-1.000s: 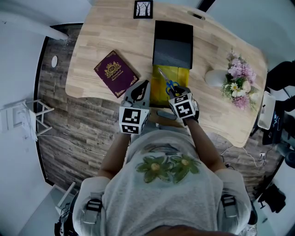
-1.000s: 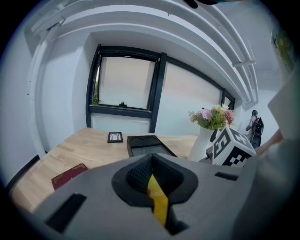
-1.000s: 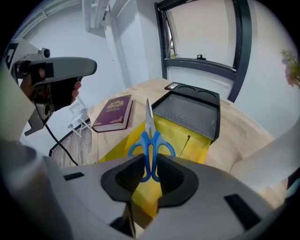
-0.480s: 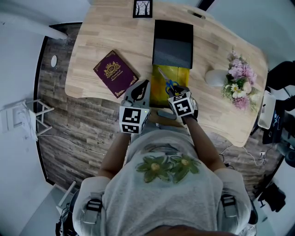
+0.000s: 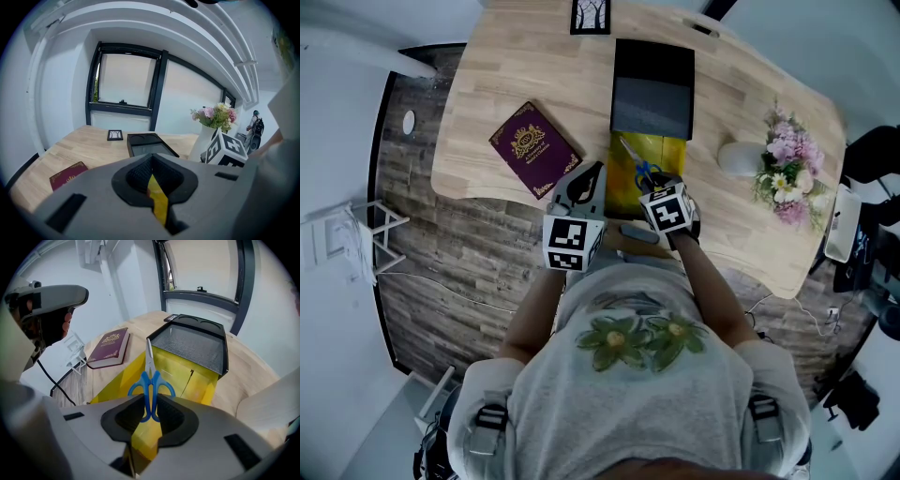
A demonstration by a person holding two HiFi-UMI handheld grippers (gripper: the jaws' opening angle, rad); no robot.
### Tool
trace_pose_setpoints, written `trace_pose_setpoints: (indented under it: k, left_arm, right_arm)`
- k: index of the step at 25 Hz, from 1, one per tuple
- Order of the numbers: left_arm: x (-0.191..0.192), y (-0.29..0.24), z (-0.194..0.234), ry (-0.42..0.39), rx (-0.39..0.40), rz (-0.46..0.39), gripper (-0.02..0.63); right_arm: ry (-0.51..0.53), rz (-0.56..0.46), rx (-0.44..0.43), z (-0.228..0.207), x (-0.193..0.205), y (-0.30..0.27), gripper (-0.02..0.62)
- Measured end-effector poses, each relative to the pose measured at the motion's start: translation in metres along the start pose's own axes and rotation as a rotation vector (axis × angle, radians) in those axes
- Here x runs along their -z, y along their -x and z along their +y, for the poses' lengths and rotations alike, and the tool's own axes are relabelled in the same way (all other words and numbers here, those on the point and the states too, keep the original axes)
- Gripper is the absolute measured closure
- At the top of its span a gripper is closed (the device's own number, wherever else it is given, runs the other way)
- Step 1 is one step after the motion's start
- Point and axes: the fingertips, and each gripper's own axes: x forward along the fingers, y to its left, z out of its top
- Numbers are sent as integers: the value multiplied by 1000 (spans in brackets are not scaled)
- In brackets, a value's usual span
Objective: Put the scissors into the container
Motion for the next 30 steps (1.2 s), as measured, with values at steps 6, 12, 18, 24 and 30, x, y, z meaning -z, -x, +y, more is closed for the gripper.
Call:
trace_pose_setpoints:
  k: [6,12,18,24,30]
  left_arm:
    - [2,-2,2,8,1,9,599]
    - [2,-5,3,15,5,8,599]
    - [3,-7,4,15,6,16,600]
    - [4,-9,6,20,6,15,599]
    - [4,-11,9,22,6,22,600]
  right_arm:
    - [-2,25,-1,0,3,-6,515]
    - [-9,53,-6,0,7,-12,515]
    - [-14,69,-16,0,7,-16,515]
    - [-9,88,-22,2,5,-19,515]
    - [-8,120,-11,0,6,-23,515]
